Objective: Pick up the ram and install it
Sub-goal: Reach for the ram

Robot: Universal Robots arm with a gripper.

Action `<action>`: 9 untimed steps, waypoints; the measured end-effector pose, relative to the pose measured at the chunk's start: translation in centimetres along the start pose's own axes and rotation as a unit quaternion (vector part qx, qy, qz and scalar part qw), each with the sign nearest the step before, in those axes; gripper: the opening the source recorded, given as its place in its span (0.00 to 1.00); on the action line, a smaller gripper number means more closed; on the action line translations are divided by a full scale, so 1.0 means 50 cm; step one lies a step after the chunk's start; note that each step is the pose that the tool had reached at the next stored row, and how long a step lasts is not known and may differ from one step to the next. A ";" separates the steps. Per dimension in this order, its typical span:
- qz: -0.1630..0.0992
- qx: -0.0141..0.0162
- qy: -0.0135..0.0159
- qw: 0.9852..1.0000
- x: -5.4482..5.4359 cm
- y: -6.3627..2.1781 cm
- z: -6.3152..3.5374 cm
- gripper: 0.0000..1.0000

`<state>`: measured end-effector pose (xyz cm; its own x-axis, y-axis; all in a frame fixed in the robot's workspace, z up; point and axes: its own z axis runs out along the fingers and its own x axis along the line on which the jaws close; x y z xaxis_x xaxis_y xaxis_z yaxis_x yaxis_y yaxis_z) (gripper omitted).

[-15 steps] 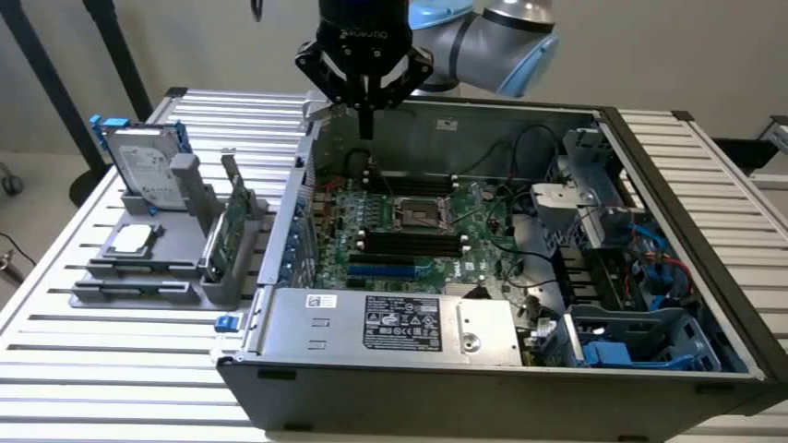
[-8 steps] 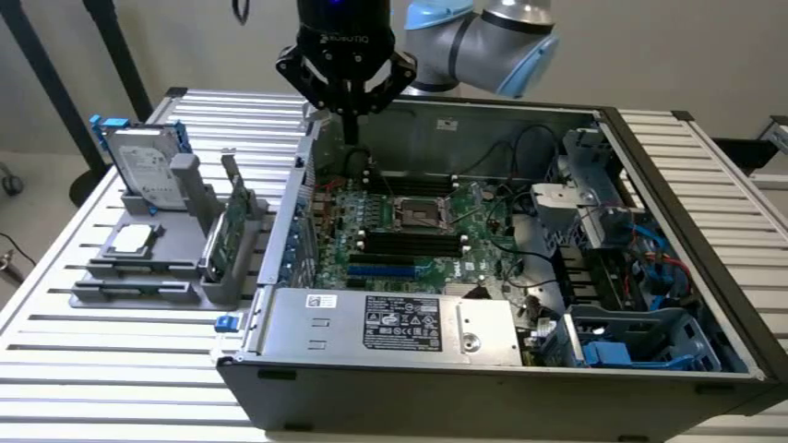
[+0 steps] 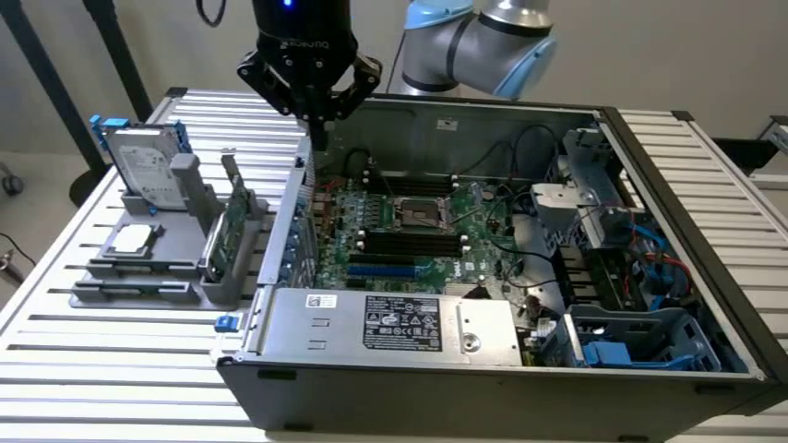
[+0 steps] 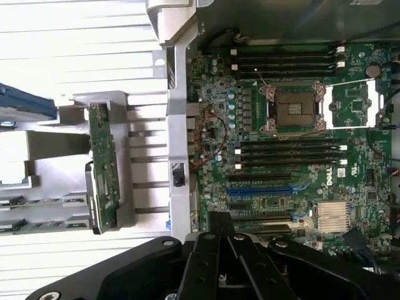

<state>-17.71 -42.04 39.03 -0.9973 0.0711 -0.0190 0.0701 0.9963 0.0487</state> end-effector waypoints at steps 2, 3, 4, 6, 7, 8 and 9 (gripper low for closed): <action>0.000 0.000 0.000 1.000 0.019 -0.004 0.001 0.11; 0.000 0.000 0.000 1.000 0.028 -0.006 0.001 0.11; 0.000 0.000 0.000 1.000 0.036 -0.008 0.001 0.11; 0.000 0.000 0.000 1.000 0.054 -0.012 0.002 0.11; 0.000 0.000 0.000 1.000 0.063 -0.013 0.003 0.11; 0.000 0.000 0.000 1.000 0.072 -0.015 0.003 0.11; 0.000 0.000 0.000 1.000 0.081 -0.017 0.003 0.11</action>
<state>-21.81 -42.57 38.74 -0.9973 0.0711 -0.0190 0.0702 0.9964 0.0484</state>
